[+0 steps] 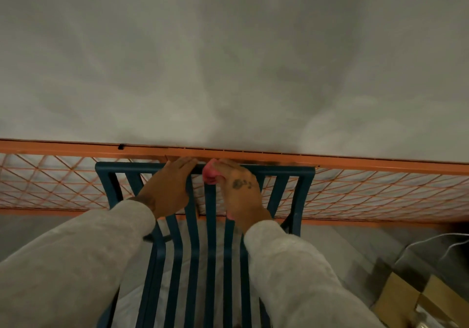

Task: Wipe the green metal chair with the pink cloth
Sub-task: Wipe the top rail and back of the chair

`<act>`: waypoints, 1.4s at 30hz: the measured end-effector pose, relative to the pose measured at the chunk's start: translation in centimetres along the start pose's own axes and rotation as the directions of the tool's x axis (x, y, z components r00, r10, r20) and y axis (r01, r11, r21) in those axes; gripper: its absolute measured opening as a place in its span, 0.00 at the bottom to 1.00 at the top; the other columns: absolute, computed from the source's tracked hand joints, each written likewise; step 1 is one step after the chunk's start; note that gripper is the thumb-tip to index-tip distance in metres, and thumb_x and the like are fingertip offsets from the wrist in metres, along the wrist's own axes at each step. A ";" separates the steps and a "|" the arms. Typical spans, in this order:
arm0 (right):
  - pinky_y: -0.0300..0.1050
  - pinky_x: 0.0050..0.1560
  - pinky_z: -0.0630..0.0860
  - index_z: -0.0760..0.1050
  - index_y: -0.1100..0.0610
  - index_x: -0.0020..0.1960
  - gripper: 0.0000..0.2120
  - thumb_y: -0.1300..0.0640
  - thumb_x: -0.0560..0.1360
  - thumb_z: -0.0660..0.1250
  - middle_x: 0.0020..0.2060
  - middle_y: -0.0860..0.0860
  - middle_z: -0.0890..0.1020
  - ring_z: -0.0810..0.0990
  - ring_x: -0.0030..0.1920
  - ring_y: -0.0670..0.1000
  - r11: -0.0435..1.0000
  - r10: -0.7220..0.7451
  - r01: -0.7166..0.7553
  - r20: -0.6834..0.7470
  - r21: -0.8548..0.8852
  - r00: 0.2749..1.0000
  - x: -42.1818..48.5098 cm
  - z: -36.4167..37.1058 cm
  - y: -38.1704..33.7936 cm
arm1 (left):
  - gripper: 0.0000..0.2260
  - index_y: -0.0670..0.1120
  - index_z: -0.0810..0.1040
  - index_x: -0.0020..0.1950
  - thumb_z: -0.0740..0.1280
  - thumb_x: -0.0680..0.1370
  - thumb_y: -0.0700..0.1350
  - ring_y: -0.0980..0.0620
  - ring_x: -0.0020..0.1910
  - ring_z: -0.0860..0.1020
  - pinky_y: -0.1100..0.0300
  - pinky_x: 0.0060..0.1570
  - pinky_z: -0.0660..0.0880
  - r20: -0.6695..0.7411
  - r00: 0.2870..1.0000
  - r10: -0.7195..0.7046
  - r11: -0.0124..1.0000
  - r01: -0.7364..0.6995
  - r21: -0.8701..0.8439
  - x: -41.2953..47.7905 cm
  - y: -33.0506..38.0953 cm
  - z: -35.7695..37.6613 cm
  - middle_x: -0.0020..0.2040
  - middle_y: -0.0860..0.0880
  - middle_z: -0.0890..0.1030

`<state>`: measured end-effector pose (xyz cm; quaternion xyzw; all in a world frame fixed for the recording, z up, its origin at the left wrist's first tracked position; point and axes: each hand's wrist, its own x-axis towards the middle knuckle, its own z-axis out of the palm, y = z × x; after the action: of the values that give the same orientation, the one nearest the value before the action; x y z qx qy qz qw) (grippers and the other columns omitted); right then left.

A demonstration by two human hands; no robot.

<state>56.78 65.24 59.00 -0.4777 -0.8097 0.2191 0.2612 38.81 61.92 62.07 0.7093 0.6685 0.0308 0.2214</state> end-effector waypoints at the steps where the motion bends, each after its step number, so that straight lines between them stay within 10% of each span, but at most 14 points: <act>1: 0.38 0.60 0.77 0.81 0.47 0.55 0.13 0.63 0.79 0.65 0.55 0.45 0.82 0.80 0.55 0.44 0.999 0.033 -0.033 -0.005 0.038 0.999 -0.6 -1.4 0.9 | 0.36 0.47 0.55 0.79 0.68 0.74 0.39 0.43 0.76 0.58 0.49 0.74 0.59 0.007 1.000 -0.008 1.000 0.008 0.011 -0.1 0.1 0.0 0.79 0.48 0.58; 10: 0.44 0.42 0.85 0.81 0.43 0.47 0.10 0.51 0.82 0.63 0.46 0.37 0.83 0.83 0.42 0.39 0.914 0.403 -0.384 -0.203 0.130 0.892 -5.0 -10.2 9.0 | 0.33 0.46 0.57 0.78 0.68 0.76 0.43 0.41 0.75 0.60 0.49 0.70 0.64 -0.055 0.998 -0.021 1.000 0.021 0.002 -0.4 0.4 0.4 0.77 0.47 0.60; 20: 0.48 0.53 0.82 0.77 0.45 0.55 0.16 0.62 0.74 0.72 0.54 0.45 0.80 0.80 0.52 0.49 0.980 0.198 -0.196 -0.056 0.030 0.979 -2.1 -2.5 2.7 | 0.33 0.46 0.57 0.78 0.68 0.77 0.43 0.44 0.74 0.63 0.51 0.70 0.63 0.039 0.999 -0.025 0.999 0.024 0.029 -0.1 0.2 -0.3 0.77 0.46 0.61; 27: 0.39 0.52 0.80 0.80 0.44 0.49 0.10 0.56 0.81 0.63 0.47 0.38 0.83 0.81 0.47 0.38 0.971 0.240 -0.239 -0.087 0.026 0.967 -3.9 -8.3 7.3 | 0.13 0.47 0.77 0.61 0.64 0.77 0.40 0.51 0.36 0.74 0.61 0.30 0.66 -0.022 0.999 0.024 0.999 -0.023 0.049 2.1 3.1 -1.1 0.45 0.49 0.79; 35: 0.20 0.42 0.69 0.79 0.52 0.66 0.14 0.57 0.80 0.68 0.52 0.40 0.78 0.76 0.44 0.35 0.783 0.586 -0.542 -0.070 0.305 0.807 -5.3 -13.5 12.4 | 0.20 0.51 0.73 0.69 0.62 0.79 0.38 0.47 0.57 0.78 0.52 0.53 0.76 -0.106 0.960 0.258 0.963 -0.264 -0.047 5.4 11.9 2.4 0.62 0.48 0.79; 38: 0.41 0.62 0.76 0.79 0.50 0.66 0.18 0.53 0.77 0.71 0.61 0.47 0.80 0.79 0.58 0.50 0.644 0.695 -0.614 -0.014 0.457 0.719 -6.1 -12.6 14.3 | 0.23 0.50 0.71 0.72 0.60 0.78 0.36 0.45 0.62 0.76 0.50 0.60 0.75 -0.109 0.953 0.281 0.958 -0.285 -0.022 6.7 14.2 4.1 0.67 0.46 0.76; 42: 0.53 0.64 0.77 0.82 0.50 0.60 0.13 0.54 0.76 0.73 0.55 0.48 0.83 0.82 0.53 0.53 0.462 0.786 -0.667 0.079 0.585 0.613 -9.2 -9.0 15.3 | 0.23 0.48 0.69 0.73 0.60 0.78 0.35 0.45 0.69 0.72 0.48 0.68 0.70 -0.116 0.946 0.304 0.951 -0.309 -0.029 7.7 15.4 5.4 0.72 0.46 0.72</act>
<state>76.30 64.84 54.68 -0.6976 -0.3921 0.4869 0.3502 55.83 67.71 60.75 0.7964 0.5604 0.1199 0.1933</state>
